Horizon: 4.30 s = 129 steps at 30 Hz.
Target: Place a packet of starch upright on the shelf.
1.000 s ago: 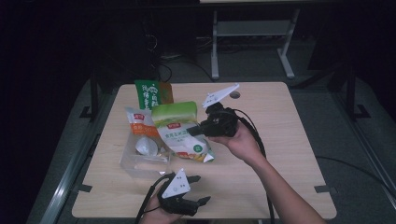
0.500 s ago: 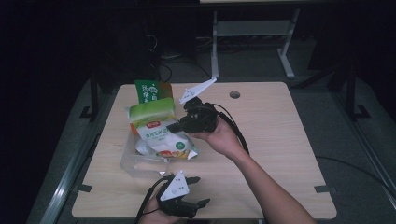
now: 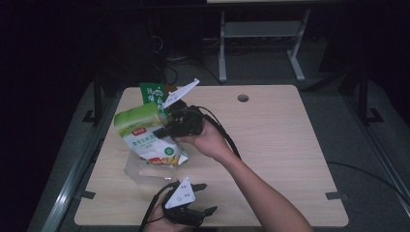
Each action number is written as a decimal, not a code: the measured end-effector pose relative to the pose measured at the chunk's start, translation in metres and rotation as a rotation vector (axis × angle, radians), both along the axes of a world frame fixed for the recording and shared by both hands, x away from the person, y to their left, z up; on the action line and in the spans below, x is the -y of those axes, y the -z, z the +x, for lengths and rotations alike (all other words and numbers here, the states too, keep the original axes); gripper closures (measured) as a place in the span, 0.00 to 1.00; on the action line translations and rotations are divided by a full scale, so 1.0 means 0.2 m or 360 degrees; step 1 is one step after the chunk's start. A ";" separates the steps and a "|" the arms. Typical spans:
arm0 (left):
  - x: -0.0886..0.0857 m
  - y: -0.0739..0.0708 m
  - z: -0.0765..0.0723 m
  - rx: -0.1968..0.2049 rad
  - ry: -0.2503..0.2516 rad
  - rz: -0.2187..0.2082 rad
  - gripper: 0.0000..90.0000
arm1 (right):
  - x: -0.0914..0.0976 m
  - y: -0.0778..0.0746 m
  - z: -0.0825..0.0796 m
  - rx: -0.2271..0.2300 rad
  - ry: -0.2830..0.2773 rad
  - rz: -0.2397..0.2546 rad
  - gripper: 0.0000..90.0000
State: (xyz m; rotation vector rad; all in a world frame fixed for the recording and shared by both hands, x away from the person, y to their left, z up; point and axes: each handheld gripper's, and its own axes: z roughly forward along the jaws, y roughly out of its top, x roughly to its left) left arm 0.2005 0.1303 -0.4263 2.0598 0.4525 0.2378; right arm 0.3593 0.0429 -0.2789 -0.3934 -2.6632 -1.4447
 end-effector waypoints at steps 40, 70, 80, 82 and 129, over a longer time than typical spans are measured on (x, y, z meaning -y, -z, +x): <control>-0.03 0.01 0.00 -0.0026 0.0003 0.0000 0.32 | -0.24 0.43 0.05 -0.0169 -0.0123 -0.0112 0.95; -0.06 0.00 0.05 -0.0031 -0.0062 0.0003 0.30 | 0.06 0.44 0.03 -0.0189 -0.0037 -0.0119 0.63; -0.06 0.00 0.05 -0.0031 -0.0056 0.0011 0.30 | 0.23 0.40 0.03 -0.0180 0.0057 -0.0098 0.57; -0.06 0.00 0.05 -0.0033 -0.0060 0.0009 0.30 | 0.29 0.39 0.03 -0.0177 0.0095 -0.0102 0.56; -0.07 0.00 0.09 -0.0025 -0.0088 0.0008 0.29 | 1.00 0.51 -0.06 -0.0228 0.0565 -0.0162 0.46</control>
